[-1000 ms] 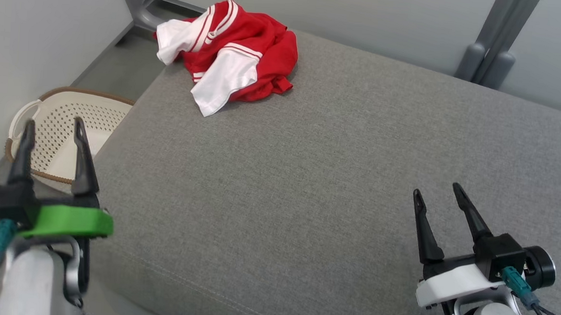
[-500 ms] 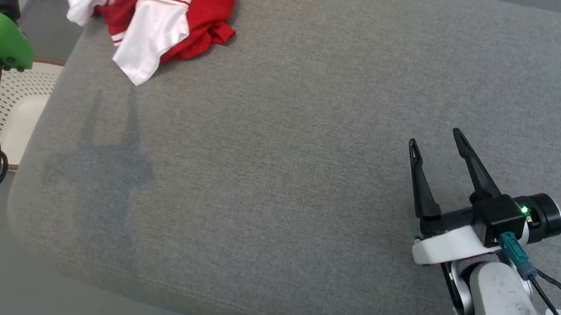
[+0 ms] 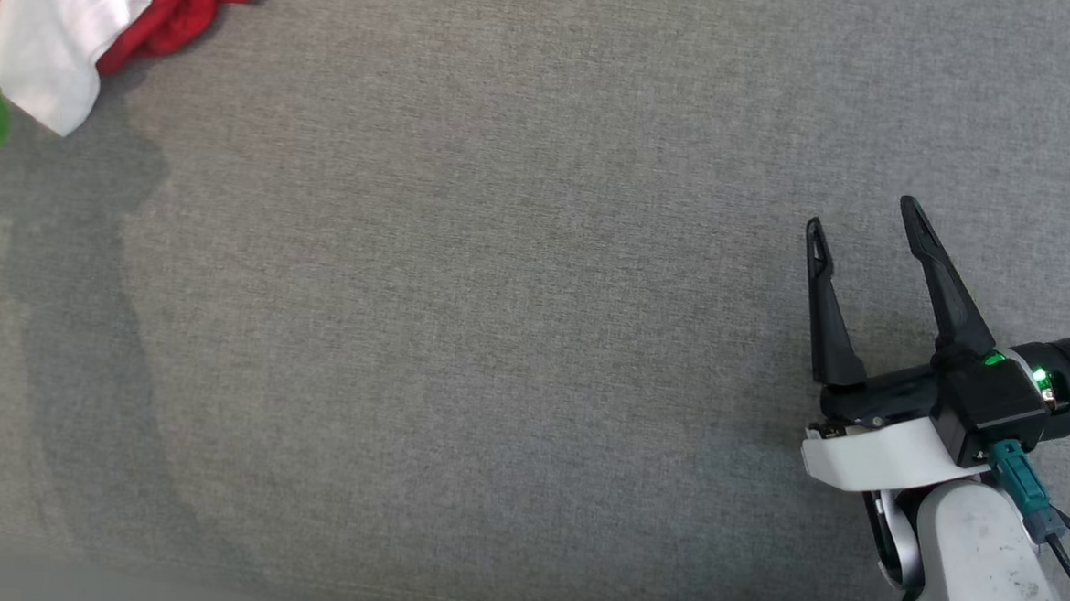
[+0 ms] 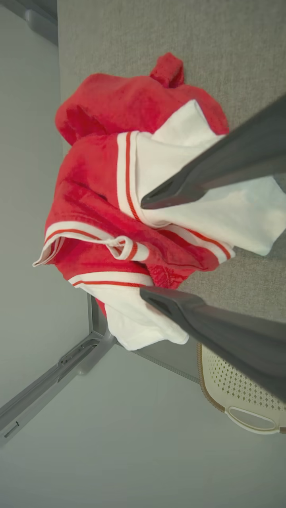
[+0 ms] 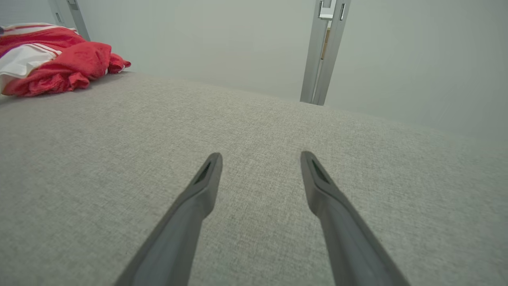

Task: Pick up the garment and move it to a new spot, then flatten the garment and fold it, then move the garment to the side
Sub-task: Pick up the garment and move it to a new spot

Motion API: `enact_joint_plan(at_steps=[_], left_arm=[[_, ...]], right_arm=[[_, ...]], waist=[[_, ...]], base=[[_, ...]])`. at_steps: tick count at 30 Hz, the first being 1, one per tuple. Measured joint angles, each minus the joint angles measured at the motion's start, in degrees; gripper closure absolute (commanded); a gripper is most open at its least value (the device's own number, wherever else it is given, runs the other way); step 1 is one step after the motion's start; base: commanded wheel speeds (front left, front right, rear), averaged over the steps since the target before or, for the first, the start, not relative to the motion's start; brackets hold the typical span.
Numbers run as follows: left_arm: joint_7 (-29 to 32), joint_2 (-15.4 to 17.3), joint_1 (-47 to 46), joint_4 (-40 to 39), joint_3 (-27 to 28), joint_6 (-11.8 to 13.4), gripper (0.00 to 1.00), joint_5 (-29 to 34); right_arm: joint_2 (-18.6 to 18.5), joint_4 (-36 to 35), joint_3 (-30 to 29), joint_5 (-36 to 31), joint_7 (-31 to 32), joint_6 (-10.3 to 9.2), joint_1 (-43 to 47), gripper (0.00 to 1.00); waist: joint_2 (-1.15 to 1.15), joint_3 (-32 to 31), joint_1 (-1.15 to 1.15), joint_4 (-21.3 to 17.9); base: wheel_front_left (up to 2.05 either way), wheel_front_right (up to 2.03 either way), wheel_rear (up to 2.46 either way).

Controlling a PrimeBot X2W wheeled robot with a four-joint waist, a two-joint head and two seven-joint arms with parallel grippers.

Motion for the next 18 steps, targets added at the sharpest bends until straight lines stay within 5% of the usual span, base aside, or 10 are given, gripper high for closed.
enact_joint_plan(at_steps=[8, 9, 11, 12, 18], left_arm=[[-3.0, 1.3, -3.9, 7.1, 1.4, 0.0, 0.00, -1.3], [-3.3, 1.3, -4.3, 7.8, 1.4, 0.0, 0.15, -1.4], [-4.1, 1.1, -5.0, 8.8, 1.5, 0.0, 0.77, -1.5], [-4.6, 0.9, -5.4, 9.2, 1.4, 0.0, 1.00, -1.6], [-5.3, 0.5, -6.1, 10.4, -1.0, 0.0, 1.00, -2.4]], right_arm=[[0.0, -1.6, 1.0, 0.2, 0.0, 0.00, 0.5, 0.00], [0.0, -1.6, 0.9, 0.0, 0.0, 0.00, 0.6, 0.00], [0.0, -1.9, 0.5, 0.0, 0.0, 0.00, 0.5, 0.00], [0.0, -1.9, 0.2, 0.0, 0.0, 0.00, 0.4, 0.00], [0.0, -1.1, 0.7, 1.2, 0.0, 0.00, -0.2, 0.00]], waist=[[0.00, 4.0, -0.01, -3.8], [0.00, 4.4, 0.00, -4.2], [0.00, 5.1, 0.00, -4.7], [0.00, 5.3, 0.00, -5.0], [0.00, 4.3, 0.00, -5.4]], base=[[0.00, 0.00, 0.00], [0.00, 0.00, 0.00], [0.00, 0.00, 0.00], [0.00, 0.00, 0.00], [0.00, 0.00, 0.00]])
